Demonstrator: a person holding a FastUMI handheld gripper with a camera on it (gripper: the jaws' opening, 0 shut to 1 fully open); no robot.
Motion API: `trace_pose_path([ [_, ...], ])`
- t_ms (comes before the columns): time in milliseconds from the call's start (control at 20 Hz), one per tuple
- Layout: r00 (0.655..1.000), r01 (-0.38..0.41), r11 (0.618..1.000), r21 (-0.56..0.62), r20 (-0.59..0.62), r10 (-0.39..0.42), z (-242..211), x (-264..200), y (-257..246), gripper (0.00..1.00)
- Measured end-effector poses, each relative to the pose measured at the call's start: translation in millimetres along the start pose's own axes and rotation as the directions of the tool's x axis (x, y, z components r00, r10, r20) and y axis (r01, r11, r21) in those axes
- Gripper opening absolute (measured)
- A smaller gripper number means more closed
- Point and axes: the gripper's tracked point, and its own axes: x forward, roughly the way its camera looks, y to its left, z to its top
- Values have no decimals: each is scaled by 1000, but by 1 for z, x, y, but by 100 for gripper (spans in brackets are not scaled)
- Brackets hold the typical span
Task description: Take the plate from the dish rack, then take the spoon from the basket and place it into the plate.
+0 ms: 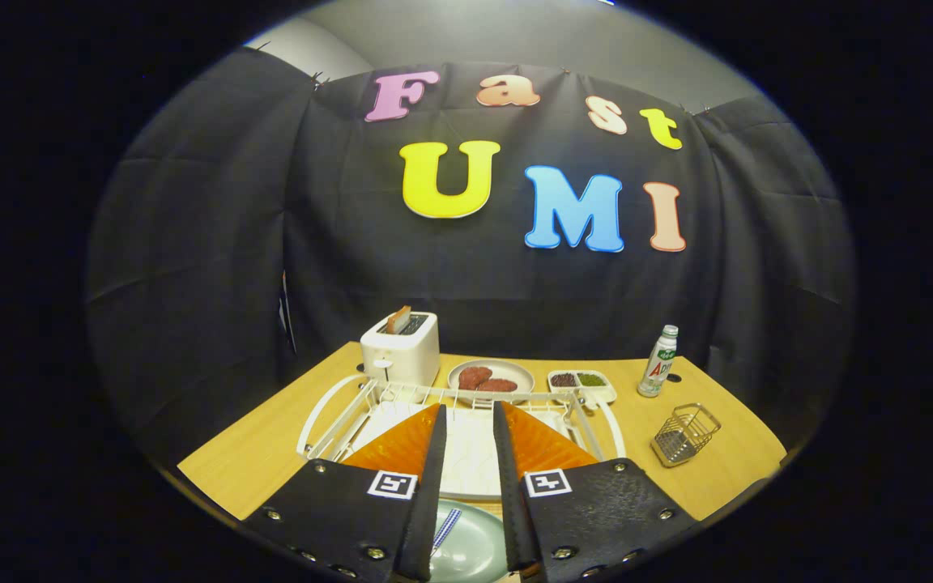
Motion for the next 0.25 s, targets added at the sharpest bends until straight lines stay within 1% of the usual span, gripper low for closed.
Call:
trace_pose_path([
  [250, 996, 42, 998, 45, 73, -45, 60, 7, -51, 34],
])
